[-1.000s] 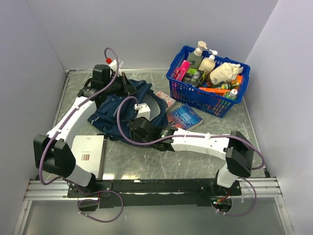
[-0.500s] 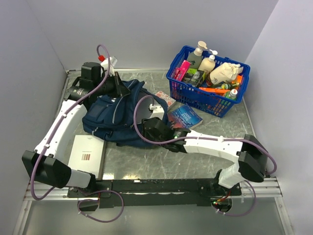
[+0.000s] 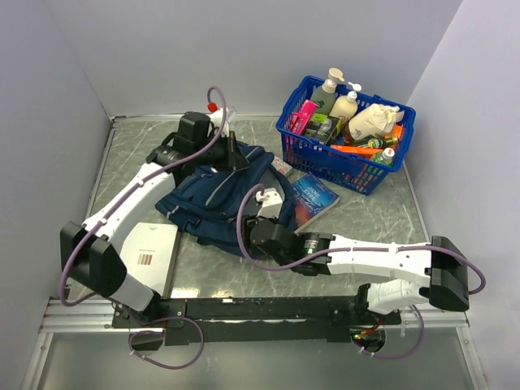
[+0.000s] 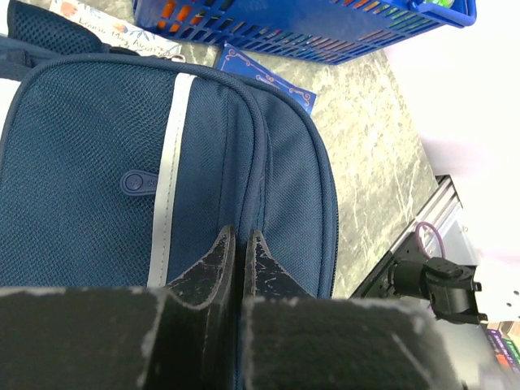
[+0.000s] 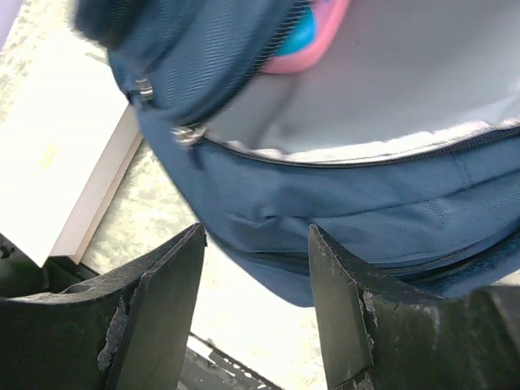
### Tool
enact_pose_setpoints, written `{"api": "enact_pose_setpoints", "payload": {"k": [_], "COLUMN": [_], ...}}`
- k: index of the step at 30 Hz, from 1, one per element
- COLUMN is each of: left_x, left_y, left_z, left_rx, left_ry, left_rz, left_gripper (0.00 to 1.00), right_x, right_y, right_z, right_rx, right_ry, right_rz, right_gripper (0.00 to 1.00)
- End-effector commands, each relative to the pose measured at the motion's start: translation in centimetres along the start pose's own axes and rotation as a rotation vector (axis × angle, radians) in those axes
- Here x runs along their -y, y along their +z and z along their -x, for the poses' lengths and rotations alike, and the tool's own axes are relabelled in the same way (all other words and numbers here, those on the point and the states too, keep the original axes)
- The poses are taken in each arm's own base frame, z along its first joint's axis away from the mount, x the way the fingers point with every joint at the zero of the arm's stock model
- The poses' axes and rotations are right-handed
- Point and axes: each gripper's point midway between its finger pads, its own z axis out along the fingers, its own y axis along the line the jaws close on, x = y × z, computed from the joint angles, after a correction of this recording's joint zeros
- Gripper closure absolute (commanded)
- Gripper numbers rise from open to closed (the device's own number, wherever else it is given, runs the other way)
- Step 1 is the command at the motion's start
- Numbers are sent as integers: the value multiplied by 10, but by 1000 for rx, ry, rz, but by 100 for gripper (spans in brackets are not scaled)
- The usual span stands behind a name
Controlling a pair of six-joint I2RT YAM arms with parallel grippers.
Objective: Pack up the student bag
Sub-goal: Zip the student bag at the center of the board.
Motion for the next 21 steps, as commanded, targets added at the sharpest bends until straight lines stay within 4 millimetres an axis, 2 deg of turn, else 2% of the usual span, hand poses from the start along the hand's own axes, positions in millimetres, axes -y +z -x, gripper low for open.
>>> {"api": "enact_pose_setpoints", "payload": {"k": [1, 4, 6, 10, 15, 21], "left_x": [50, 48, 45, 42, 43, 46], "left_y": [-11, -3, 6, 15, 16, 15], "left_z": [68, 69, 68, 67, 68, 67], "left_rx": [196, 191, 174, 165, 160, 157], "left_ry": [63, 40, 18, -14, -17, -22], "left_rz": [-151, -149, -149, -155, -160, -173], "left_gripper": [99, 99, 99, 99, 99, 99], "right_x": [-17, -28, -31, -40, -59, -57], "right_y": [-17, -28, -25, -9, 1, 17], "right_z": [33, 43, 40, 26, 36, 43], "right_rx": [124, 165, 161, 112, 134, 148], "right_ry": [38, 75, 85, 44, 43, 91], "right_rz": [60, 155, 161, 159, 186, 184], "right_gripper": [39, 37, 36, 33, 31, 31]}}
